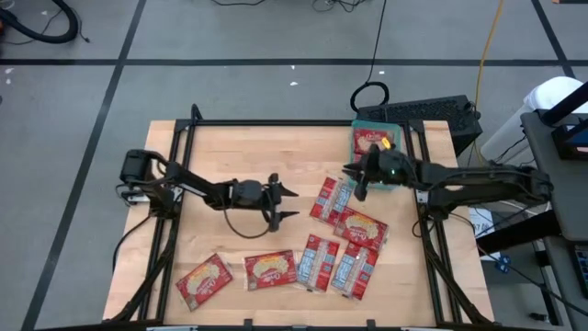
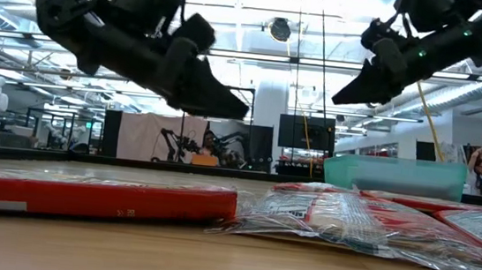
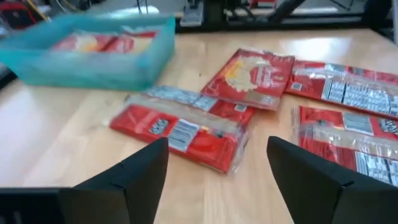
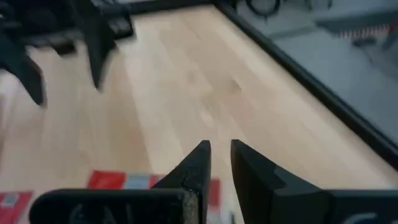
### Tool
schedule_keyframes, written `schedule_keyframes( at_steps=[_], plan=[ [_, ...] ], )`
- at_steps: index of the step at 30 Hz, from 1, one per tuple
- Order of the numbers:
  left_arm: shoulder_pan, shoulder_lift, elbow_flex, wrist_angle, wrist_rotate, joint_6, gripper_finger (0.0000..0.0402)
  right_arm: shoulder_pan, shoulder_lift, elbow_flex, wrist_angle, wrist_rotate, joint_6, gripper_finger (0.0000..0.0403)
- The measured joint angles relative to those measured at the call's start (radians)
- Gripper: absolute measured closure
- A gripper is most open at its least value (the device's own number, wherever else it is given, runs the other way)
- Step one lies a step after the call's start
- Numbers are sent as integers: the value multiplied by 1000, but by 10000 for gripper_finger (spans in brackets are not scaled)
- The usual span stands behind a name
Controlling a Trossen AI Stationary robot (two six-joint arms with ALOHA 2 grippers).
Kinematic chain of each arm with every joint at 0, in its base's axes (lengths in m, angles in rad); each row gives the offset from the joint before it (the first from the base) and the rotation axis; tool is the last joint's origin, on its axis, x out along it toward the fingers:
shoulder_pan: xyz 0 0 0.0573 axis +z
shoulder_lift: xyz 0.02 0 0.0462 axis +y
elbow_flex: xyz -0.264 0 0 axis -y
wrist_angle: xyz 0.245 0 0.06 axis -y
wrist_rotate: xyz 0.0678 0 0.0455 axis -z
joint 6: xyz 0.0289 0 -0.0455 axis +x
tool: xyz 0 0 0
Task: Sort popcorn bags into baskets
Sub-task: Put the red popcorn bag into the green bin
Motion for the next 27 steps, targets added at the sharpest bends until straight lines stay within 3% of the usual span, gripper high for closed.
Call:
schedule_keyframes(
  at_steps=[8,20,23,27],
  plan=[
    [-14,223,167,-31,-2,-10,119,125,2,-62,102,203,-18,348],
    [-18,360,360,-264,-105,-85,122,136,1,-138,196,209,-23,348],
    [-18,360,360,-265,-103,-84,146,136,1,-172,264,209,-25,348],
    [-16,360,360,-266,-106,-37,235,136,1,-215,338,209,-24,348]
  ],
)
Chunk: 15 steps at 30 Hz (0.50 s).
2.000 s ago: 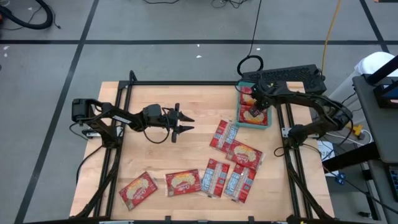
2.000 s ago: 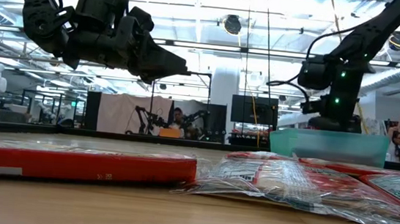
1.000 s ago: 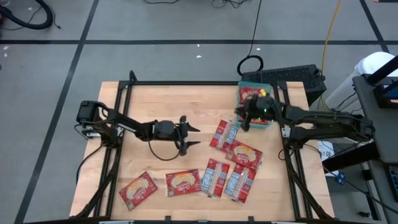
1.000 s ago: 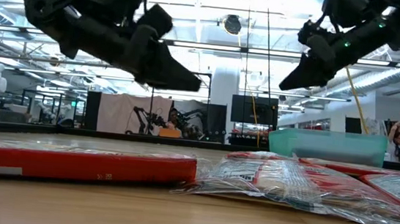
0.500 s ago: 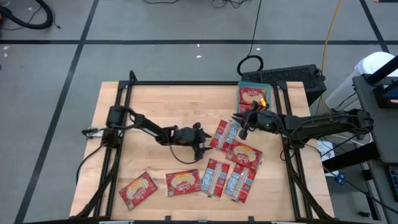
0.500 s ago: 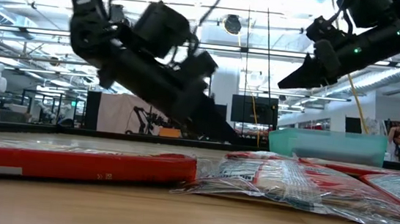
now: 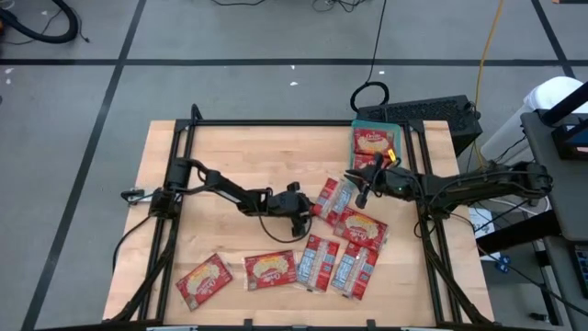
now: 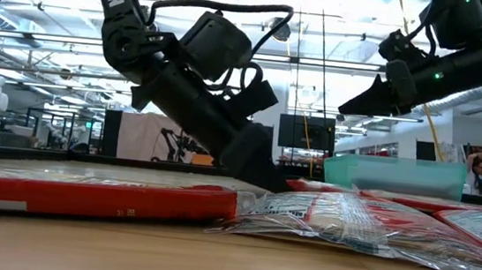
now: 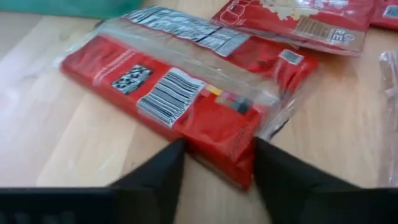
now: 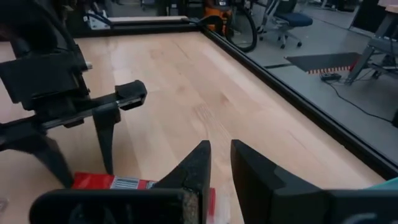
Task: Sort popcorn bags into baskets
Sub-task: Put the red popcorn bag into the green bin
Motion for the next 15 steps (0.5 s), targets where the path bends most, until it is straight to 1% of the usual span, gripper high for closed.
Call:
schedule_keyframes(
  at_steps=[4,5,6,10,13,15],
  plan=[
    [9,0,-1,3,-3,50,362,0,0,-10,15,0,19,348],
    [13,0,-1,8,-3,52,379,0,0,-10,21,0,27,348],
    [19,0,-2,15,-2,53,386,0,0,-10,26,-2,32,348],
    [50,-19,-4,3,-1,49,384,16,0,-10,55,-5,36,348],
    [81,-80,-4,-49,2,9,395,37,0,-9,86,-3,28,348],
    [104,-133,-4,-73,2,-18,395,50,0,-9,95,9,11,348]
  ],
)
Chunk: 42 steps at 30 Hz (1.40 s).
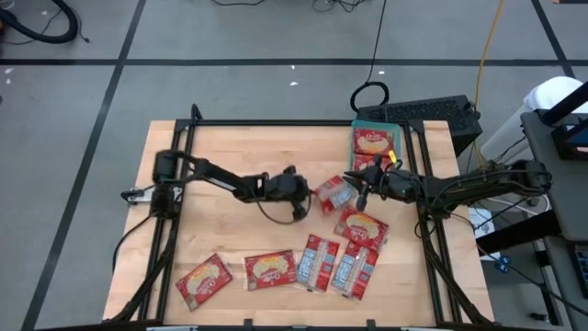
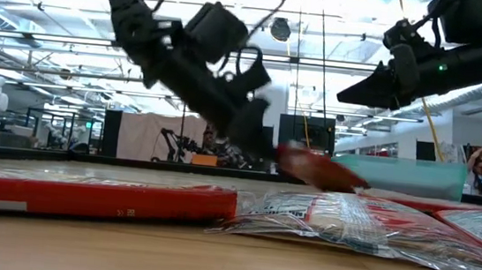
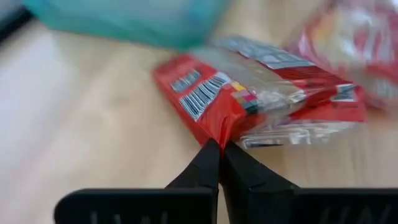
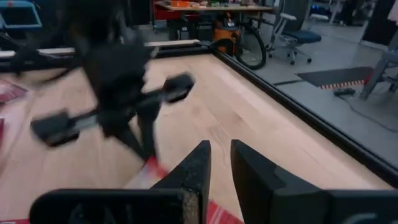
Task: Sort popcorn bags into baskets
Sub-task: Put the red popcorn bag into the green bin
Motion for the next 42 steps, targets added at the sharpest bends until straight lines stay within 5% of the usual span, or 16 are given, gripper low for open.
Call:
schedule_keyframes(
  at_steps=[9,21,28,42],
  plan=[
    [136,-254,1,-155,40,-132,394,72,103,68,-3,94,-164,340],
    [250,-312,1,-283,200,-142,396,107,423,331,-3,418,-487,223],
    [250,-312,1,-315,195,-132,390,97,522,363,-7,374,-511,180],
    [249,-312,1,-336,204,-105,398,66,545,363,-18,245,-480,189]
  ],
)
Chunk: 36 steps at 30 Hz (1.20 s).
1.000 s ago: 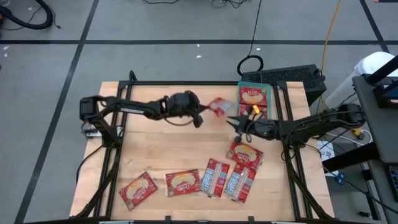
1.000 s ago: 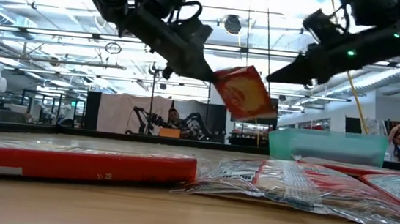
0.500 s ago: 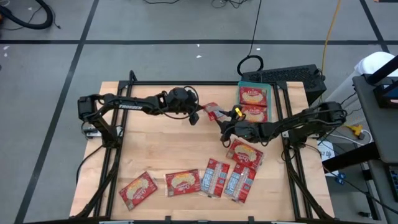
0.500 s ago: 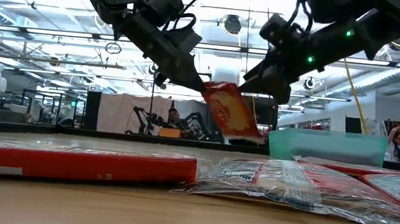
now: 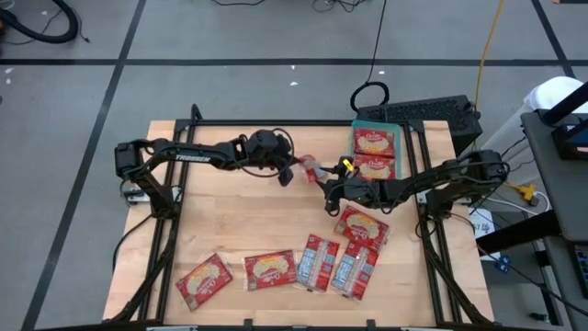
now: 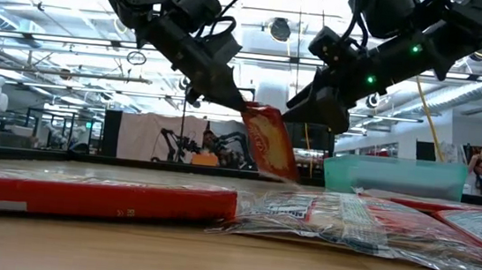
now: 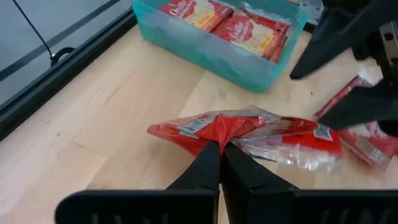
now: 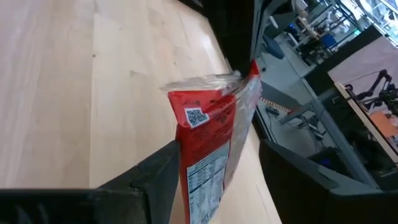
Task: Sort popcorn bags into baskets
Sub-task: Put the red popcorn bag into the green bin
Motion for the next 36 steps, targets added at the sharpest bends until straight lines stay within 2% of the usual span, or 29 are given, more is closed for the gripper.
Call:
schedule_keyframes(
  at_steps=[4,8,13,20,23,30,33,36],
  plan=[
    [13,0,0,-46,11,24,392,4,-13,0,-34,52,10,182],
    [30,0,0,-68,22,19,398,3,-17,0,-38,58,32,181],
    [29,0,0,-58,22,14,391,0,-17,0,-41,40,61,181],
    [30,0,0,-26,20,-4,397,-23,13,0,-10,-40,101,181],
    [30,0,1,-8,24,-7,392,-28,29,0,9,-105,101,181],
    [31,0,1,9,74,-10,393,-47,35,0,91,-47,101,182],
    [25,0,1,26,76,-15,390,-67,34,0,115,-52,106,199],
    [18,0,1,29,76,-15,397,-79,34,0,95,-54,106,240]
  ],
)
